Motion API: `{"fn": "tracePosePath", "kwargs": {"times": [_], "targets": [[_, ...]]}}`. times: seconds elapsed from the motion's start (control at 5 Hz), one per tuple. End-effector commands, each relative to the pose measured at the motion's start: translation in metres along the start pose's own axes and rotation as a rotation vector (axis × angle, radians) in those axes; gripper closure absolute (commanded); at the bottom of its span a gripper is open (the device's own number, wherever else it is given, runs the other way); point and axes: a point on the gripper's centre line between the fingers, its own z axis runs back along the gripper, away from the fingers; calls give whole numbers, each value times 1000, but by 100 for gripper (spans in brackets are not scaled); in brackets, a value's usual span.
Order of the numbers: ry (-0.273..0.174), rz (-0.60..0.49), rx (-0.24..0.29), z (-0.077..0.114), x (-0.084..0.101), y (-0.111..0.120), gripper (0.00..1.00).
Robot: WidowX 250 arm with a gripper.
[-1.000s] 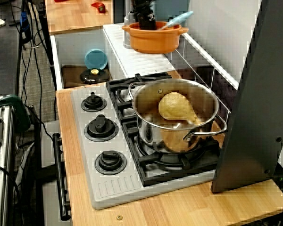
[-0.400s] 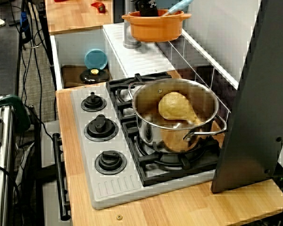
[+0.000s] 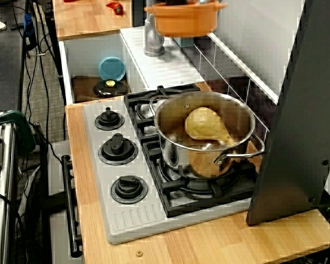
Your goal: Lift pot from stove
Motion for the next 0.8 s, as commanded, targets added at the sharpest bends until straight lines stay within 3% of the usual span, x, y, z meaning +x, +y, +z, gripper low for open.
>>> {"fn": "tracePosePath", "kwargs": {"times": [0.0,0.6], "targets": [[-96,-35,0,39,11,-16,100],[-96,-36,11,36,11,-14,100]]}}
